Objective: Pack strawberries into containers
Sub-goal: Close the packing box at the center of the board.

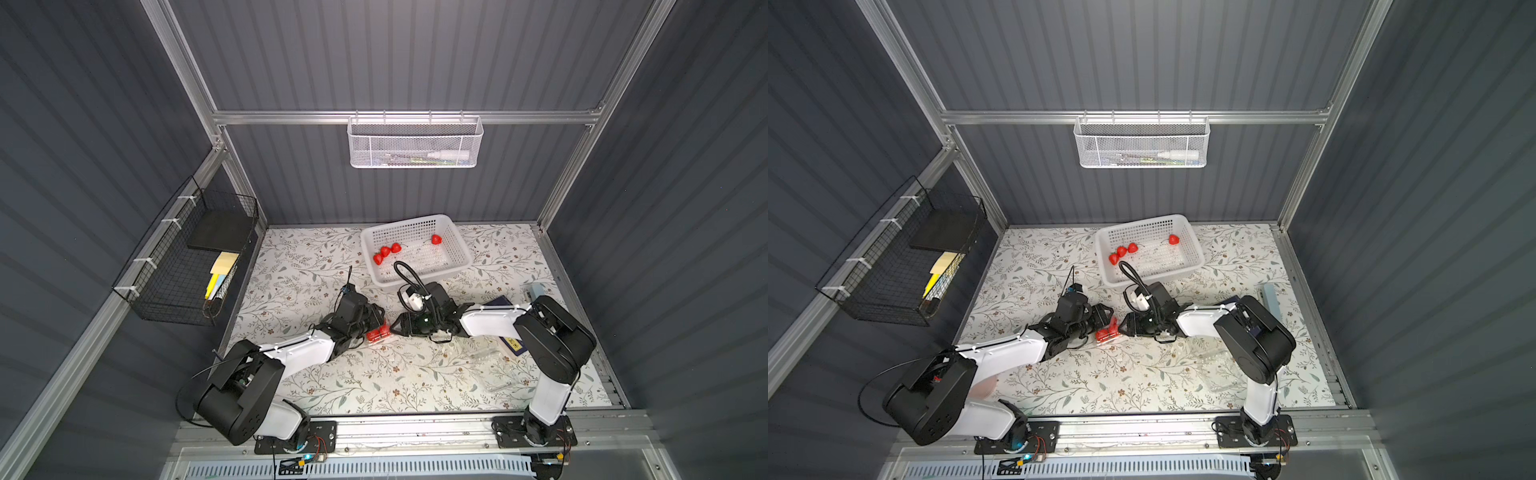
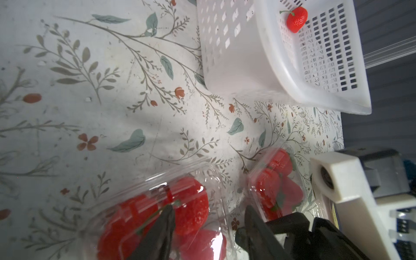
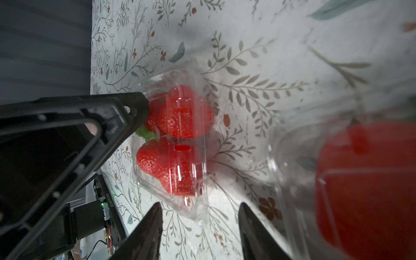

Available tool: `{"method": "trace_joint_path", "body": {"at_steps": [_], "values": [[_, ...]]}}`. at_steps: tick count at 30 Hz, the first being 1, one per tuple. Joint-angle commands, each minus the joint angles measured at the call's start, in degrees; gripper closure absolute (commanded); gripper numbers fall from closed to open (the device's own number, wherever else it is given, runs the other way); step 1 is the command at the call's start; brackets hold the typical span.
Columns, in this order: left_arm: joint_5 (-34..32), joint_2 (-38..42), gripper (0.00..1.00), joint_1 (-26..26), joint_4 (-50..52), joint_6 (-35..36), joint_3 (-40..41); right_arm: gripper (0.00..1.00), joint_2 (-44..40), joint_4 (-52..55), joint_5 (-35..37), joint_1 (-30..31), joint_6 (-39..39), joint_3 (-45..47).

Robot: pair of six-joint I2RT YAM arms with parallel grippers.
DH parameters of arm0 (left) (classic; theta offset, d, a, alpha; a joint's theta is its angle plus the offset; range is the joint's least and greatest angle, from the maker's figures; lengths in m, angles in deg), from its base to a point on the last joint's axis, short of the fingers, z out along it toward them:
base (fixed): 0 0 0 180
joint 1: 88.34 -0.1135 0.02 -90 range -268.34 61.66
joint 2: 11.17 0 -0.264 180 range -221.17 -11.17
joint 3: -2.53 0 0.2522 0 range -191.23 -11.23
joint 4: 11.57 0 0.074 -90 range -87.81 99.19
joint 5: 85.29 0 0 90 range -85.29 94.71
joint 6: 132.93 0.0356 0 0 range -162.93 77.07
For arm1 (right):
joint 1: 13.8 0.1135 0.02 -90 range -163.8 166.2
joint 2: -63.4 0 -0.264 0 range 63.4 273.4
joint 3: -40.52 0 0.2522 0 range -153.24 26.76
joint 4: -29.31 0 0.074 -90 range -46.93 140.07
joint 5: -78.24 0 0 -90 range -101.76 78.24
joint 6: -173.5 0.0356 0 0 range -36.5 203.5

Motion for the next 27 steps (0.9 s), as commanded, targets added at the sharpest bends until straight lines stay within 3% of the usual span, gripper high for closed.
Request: {"method": "trace_joint_path", "body": {"at_steps": [1, 9, 14, 22, 27], "values": [[2.07, -2.07, 0.49, 0.24, -2.15, 0.35, 2.48, 0.46, 2.04, -3.55, -2.44, 0.07, 1.95, -0.7], [3.16, -5.0, 0.52, 0.24, -4.15, 0.12, 3.31, 0.55, 3.69, -9.52, -4.41, -0.52, 4.76, 0.76], [3.22, -5.26, 0.53, 0.24, -4.07, 0.12, 3.44, 0.66, 4.72, -14.22, -5.65, -1.37, 7.57, 2.34], [3.61, -5.38, 0.54, 0.24, -5.62, -1.23, 5.44, 0.73, 5.33, -14.74, -5.92, -1.66, 7.86, 2.55], [3.77, -5.21, 0.55, 0.24, -6.89, -2.15, 6.65, 0.82, 5.43, -13.01, -5.52, -1.64, 7.06, 2.11]]}}
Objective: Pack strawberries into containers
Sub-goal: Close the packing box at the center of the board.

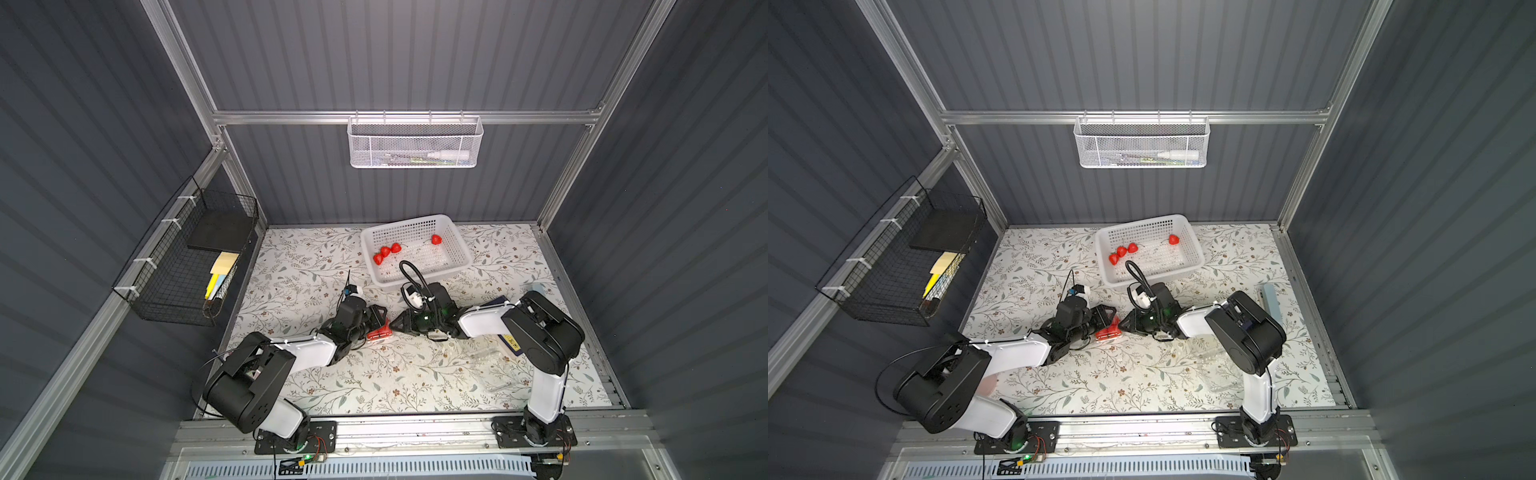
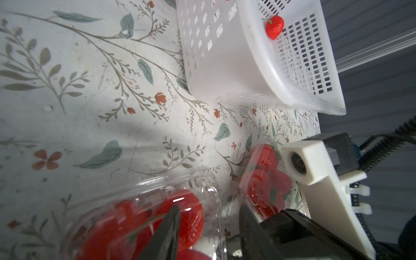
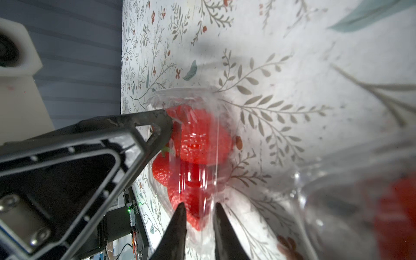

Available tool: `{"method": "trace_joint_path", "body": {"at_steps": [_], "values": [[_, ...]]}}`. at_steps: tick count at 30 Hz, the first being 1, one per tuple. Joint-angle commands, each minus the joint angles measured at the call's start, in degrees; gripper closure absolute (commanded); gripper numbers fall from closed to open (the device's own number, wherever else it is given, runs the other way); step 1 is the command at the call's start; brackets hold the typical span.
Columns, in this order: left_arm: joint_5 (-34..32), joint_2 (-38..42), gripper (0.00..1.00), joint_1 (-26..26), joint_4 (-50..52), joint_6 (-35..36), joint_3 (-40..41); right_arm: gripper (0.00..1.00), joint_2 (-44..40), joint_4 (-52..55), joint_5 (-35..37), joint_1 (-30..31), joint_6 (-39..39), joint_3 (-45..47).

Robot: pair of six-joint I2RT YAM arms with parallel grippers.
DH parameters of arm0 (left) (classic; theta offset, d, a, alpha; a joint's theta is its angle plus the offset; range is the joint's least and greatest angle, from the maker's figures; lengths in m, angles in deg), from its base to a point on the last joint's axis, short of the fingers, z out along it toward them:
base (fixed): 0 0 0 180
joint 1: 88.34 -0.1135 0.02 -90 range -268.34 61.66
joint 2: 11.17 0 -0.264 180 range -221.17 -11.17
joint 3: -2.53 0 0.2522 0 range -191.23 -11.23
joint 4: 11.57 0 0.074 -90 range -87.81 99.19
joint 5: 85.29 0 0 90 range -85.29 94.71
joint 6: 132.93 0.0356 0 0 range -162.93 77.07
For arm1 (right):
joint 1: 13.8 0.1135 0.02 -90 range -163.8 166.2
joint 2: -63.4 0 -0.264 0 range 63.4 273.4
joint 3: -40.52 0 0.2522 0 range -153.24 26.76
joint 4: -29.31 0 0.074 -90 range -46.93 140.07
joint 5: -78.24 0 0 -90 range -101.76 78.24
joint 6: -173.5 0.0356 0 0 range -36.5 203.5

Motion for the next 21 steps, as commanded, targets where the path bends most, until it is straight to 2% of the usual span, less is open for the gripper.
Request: {"method": "trace_joint_path", "body": {"at_steps": [1, 3, 9, 15, 21], "values": [[1.86, -1.77, 0.55, 0.28, 5.8, -1.26, 2.67, 0.85, 1.45, 0.18, 0.19, -0.09, -0.39, -0.03], [1.93, -2.02, 0.55, 0.28, 5.8, -1.26, 2.67, 0.87, 1.3, 0.54, 0.4, -0.02, -0.64, 0.03], [2.15, -1.06, 0.55, 0.33, 7.57, -0.17, -0.07, 0.76, -1.33, 3.73, 2.23, -0.03, -3.1, 0.24], [-0.37, 3.8, 0.55, 0.28, 15.23, 0.18, -6.97, 0.7, -4.98, 9.68, 5.49, -0.04, -6.52, -1.61], [-5.34, 8.86, 0.49, 0.19, 22.35, 1.59, -11.76, 0.54, -3.73, 10.47, 6.46, -0.18, -7.15, -4.91]]}}
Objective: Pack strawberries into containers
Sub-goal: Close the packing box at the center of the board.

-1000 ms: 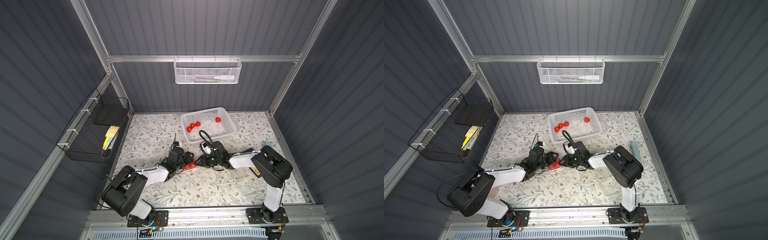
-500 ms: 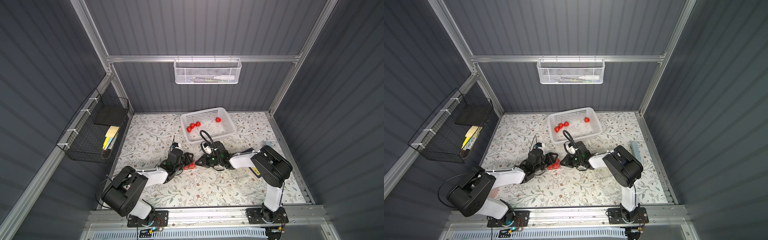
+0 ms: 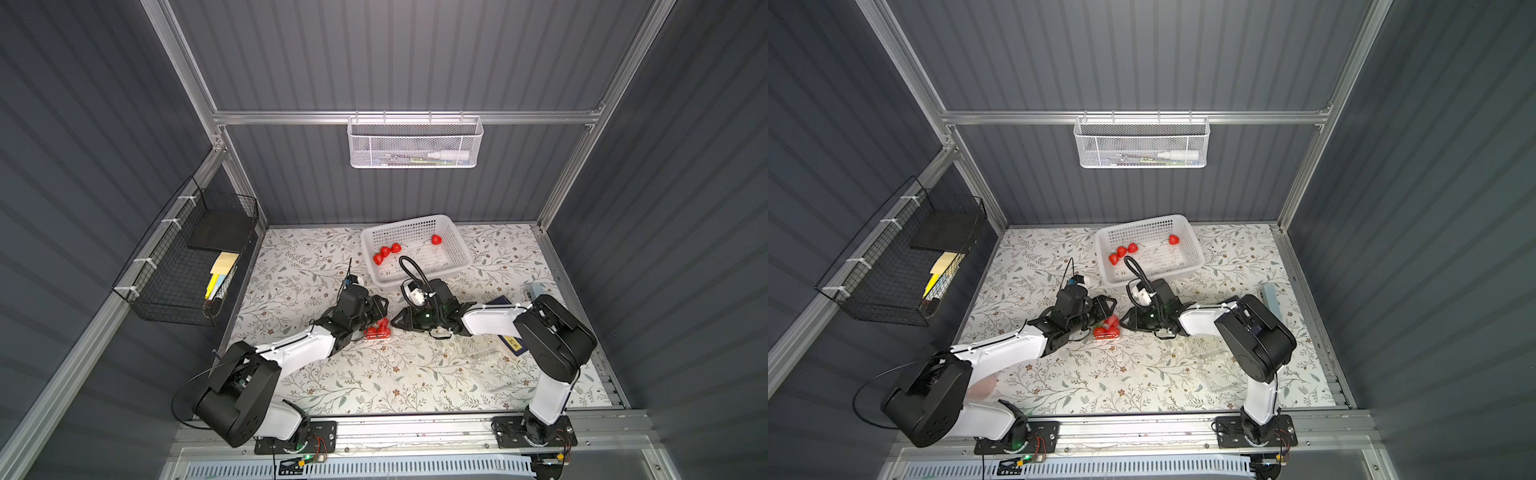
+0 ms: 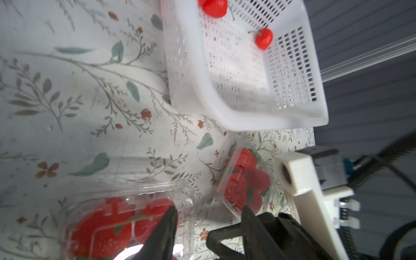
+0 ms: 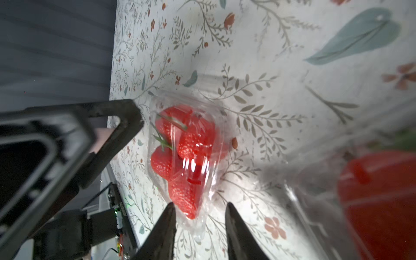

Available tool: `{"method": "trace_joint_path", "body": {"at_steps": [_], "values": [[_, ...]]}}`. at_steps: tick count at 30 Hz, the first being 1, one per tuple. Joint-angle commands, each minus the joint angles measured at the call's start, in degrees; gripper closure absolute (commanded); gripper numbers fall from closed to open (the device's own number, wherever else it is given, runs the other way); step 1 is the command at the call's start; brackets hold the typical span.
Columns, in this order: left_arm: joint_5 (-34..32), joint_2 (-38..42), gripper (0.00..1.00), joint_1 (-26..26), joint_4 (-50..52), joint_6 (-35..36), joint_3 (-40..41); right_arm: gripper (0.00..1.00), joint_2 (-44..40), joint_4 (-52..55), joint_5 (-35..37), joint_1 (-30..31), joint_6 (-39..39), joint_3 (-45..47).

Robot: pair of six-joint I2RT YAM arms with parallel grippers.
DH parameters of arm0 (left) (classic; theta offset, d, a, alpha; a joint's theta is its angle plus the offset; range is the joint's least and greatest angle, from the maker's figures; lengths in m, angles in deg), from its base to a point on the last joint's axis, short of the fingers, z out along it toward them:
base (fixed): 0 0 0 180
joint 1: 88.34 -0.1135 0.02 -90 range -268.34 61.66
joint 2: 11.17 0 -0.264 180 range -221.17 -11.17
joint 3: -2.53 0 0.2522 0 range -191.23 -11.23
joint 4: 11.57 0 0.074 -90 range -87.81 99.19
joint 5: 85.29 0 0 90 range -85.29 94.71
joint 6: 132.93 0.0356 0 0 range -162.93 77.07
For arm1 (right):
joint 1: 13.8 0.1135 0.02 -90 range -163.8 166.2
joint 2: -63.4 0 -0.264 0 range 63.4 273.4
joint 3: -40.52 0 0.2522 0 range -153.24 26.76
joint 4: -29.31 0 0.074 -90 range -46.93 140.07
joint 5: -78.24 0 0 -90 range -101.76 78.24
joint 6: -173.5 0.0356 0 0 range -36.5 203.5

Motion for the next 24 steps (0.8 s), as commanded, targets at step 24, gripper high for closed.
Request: {"method": "trace_joint_path", "body": {"at_steps": [24], "values": [[-0.35, -5.15, 0.52, -0.15, 0.1, -0.74, 5.67, 0.54, 8.22, 1.94, 3.14, -0.9, 0.51, -6.92]]}}
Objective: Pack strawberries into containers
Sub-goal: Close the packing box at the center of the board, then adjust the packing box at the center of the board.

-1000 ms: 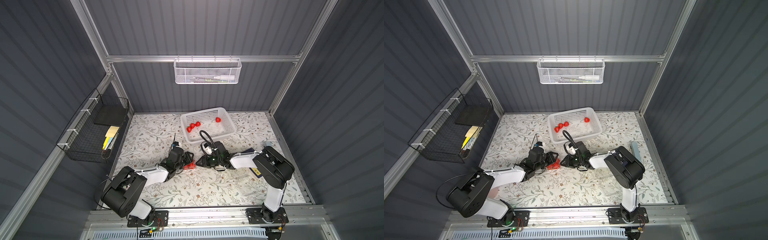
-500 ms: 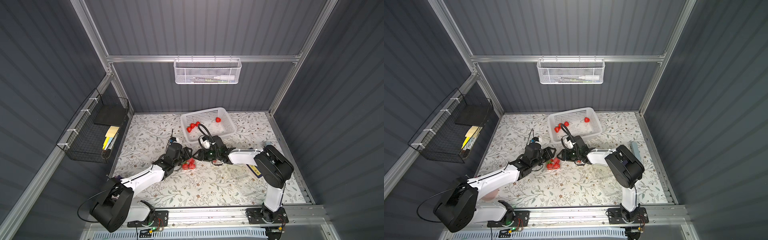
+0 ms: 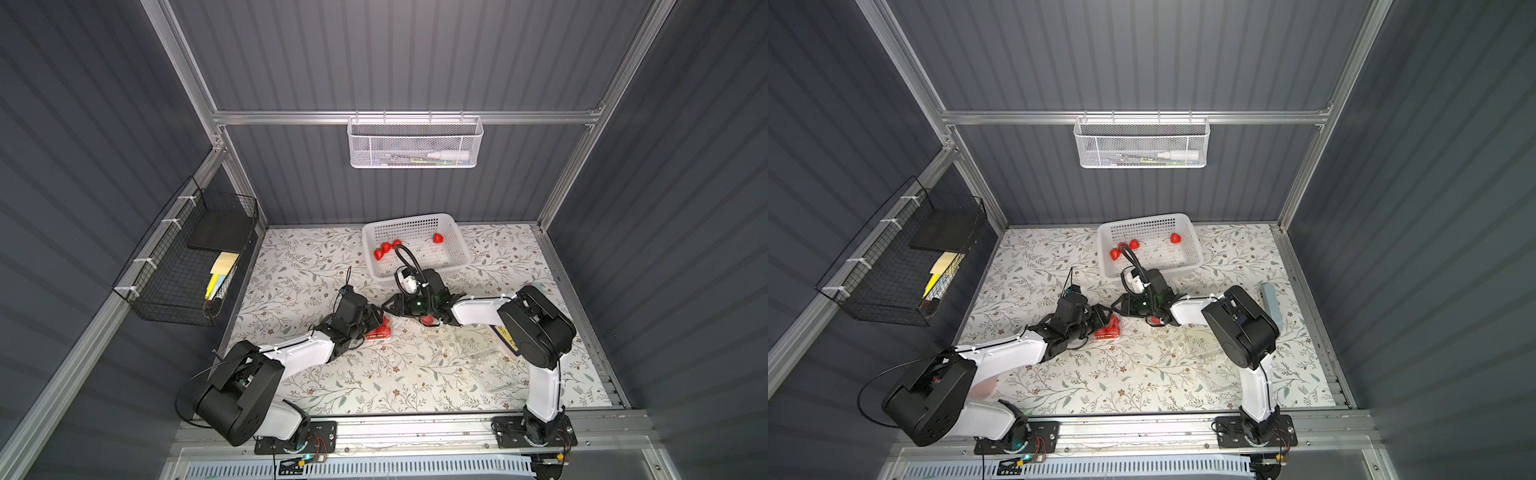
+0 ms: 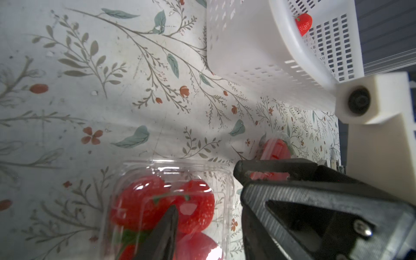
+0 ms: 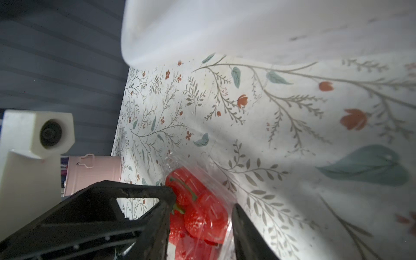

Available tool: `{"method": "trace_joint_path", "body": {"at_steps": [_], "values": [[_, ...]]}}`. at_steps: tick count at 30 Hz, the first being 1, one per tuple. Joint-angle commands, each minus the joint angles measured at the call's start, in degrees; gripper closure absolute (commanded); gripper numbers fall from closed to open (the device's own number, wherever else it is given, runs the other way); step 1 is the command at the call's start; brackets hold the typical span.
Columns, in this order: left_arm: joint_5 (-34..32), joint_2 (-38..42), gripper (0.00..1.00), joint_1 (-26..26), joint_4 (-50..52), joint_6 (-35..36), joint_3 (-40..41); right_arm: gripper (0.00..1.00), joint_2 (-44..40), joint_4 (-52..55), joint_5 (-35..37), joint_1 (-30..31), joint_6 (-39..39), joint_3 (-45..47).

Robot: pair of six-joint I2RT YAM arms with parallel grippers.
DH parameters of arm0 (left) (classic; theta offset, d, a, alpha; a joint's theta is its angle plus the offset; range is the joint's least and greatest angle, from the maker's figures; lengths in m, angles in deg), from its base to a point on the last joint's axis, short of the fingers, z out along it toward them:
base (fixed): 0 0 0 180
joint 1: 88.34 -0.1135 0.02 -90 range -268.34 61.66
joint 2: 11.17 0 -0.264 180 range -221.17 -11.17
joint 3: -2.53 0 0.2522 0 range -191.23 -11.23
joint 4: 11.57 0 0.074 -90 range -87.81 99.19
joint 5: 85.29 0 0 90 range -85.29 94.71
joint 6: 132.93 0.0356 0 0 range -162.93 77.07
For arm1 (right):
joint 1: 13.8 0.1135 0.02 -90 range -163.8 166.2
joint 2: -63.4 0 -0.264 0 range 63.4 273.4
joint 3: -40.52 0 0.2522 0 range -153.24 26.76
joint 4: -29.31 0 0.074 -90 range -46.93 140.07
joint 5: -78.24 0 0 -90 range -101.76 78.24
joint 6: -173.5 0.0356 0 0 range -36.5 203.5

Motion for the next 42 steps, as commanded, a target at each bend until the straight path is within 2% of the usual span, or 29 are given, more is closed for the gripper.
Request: {"method": "trace_joint_path", "body": {"at_steps": [1, 11, 16, 20, 23, 29, 33, 36, 42], "values": [[0.42, -1.97, 0.53, -0.23, 2.81, 1.49, -0.05, 0.54, 0.12, 8.54, 2.68, 0.21, 0.33, 0.6], [-2.41, 4.28, 0.52, -0.51, 8.31, 2.37, -4.07, 0.54, -4.67, 9.99, 6.02, 1.28, -2.49, 2.13], [-7.87, 10.77, 0.45, -0.69, 13.67, 1.23, -5.02, 0.54, -7.85, 12.89, 9.52, 2.58, -4.85, 2.68], [-10.76, 14.42, 0.43, -2.15, 15.87, -0.64, -2.36, 0.63, -9.92, 14.69, 13.31, 3.81, -6.53, 3.7], [-9.92, 15.06, 0.45, -4.48, 15.22, -1.1, 0.39, 0.75, -10.78, 16.22, 15.19, 5.04, -7.68, 4.15], [-5.56, 12.83, 0.5, -10.02, 10.09, 0.38, 3.8, 0.89, -9.71, 19.3, 18.8, 6.53, -8.98, 2.81], [-4.31, 8.18, 0.49, -10.53, 7.33, 1.89, 2.31, 0.9, -7.4, 21.79, 20.57, 7.11, -9.85, -0.21], [-4.35, 4.92, 0.44, -11.12, 6.37, 3.55, 0.26, 0.91, -5.58, 22.57, 20.79, 8.64, -11.07, -1.99], [-2.72, -0.45, 0.41, -13.61, 3.82, 6.94, -2.62, 0.91, -5.32, 21.2, 18.07, 11.22, -13.43, -1.89]]}}
